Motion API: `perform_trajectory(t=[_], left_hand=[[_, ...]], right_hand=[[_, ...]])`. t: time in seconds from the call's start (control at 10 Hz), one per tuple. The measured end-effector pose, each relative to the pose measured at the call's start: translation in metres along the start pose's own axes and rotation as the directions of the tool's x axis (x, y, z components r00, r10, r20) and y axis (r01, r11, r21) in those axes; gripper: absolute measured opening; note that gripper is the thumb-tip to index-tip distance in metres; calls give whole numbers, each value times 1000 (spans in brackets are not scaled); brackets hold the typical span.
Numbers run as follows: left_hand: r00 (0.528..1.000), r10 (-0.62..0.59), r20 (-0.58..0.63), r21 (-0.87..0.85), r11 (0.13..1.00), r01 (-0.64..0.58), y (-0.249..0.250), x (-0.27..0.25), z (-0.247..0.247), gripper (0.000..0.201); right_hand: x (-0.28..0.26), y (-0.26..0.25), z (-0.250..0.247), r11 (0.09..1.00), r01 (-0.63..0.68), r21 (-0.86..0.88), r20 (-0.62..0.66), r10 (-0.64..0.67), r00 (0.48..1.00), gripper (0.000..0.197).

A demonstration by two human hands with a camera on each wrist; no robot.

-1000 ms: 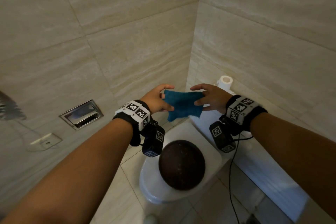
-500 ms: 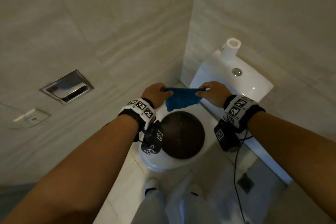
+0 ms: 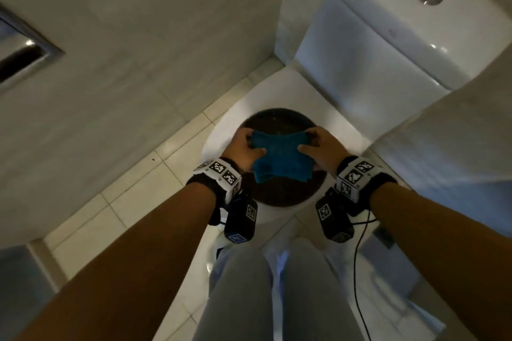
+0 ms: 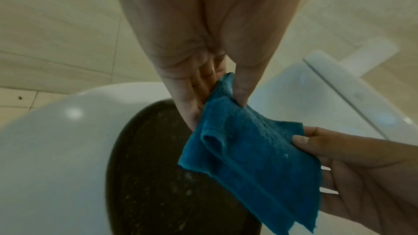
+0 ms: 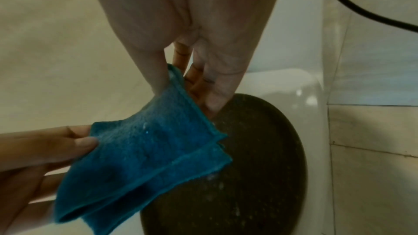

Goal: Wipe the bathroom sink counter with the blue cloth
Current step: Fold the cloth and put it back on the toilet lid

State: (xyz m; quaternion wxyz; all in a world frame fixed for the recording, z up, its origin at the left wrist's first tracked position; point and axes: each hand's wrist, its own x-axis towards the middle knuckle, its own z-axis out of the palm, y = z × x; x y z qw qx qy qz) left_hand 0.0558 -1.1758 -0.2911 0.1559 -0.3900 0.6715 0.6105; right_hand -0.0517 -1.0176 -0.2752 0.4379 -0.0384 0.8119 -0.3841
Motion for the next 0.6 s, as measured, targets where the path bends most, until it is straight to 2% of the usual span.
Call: perform_trajectory(t=[0.1,0.2,0.3,0.4,0.5,0.6], left_hand=[[1000,-1,-5,22,1000,1,-34,29,12,63],[1000,7,-16,153,988,-5,-57,53,23,61],[999,37,-21,316,948,-29,-74,72,32,58],[1000,-31,7,403,915,25,-79,74,36,64],[999,-52,18,440,897,39,-69,64,32,62],[998,-61,19,466,884,45,-40,35,20,57]], right_hand=[[28,38,10,995,59,-80,17,-58,998,39],[52,66,18,974,95,-205,25,-91,996,29],[69,86,25,964,68,-258,-3,-71,997,24],[68,95,27,947,-16,-320,22,24,999,35],[54,90,16,920,-67,-386,58,97,994,43],[24,68,-5,896,-94,-434,80,142,987,38]])
